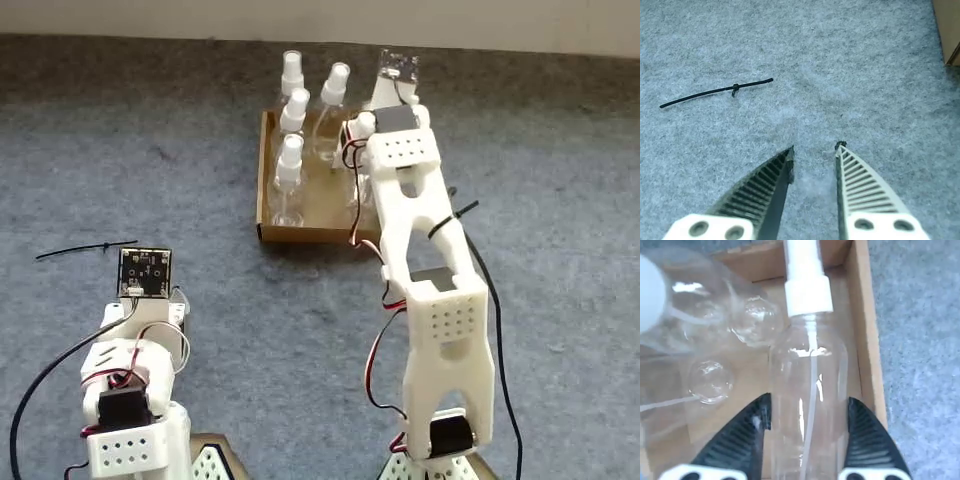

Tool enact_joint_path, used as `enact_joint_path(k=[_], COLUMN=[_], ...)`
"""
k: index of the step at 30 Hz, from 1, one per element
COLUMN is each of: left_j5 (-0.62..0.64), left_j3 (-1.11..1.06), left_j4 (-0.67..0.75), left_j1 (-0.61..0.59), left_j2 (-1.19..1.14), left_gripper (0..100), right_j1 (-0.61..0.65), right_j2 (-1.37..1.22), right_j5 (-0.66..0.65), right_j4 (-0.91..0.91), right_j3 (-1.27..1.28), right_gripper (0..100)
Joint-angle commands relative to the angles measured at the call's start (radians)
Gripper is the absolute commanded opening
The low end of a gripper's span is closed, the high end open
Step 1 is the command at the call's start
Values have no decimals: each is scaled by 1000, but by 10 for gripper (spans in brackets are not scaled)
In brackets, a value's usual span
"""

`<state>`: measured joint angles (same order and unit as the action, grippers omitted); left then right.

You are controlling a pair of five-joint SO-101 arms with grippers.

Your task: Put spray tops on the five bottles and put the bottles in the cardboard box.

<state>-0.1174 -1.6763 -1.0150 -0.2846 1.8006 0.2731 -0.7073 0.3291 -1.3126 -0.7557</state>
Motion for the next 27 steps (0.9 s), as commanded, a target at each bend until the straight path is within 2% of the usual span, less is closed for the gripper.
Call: enact_joint_path(k=[1, 15, 25, 27], left_j5=[2, 2, 2, 2], left_j3=[-19, -19, -19, -19], left_j4=[2, 2, 2, 2], left_j1=[-16, -16, -18, -18], left_j2=[13, 13, 13, 13], left_gripper=[133, 132, 131, 131], right_j1=[-18, -30, -159, -162], right_j2=[81, 171, 219, 219], right_j5=[14, 52, 40, -20], right_j4=[-42, -188, -430, -455], right_j3=[-65, -262, -639, -739], right_gripper=[88, 88, 88, 87])
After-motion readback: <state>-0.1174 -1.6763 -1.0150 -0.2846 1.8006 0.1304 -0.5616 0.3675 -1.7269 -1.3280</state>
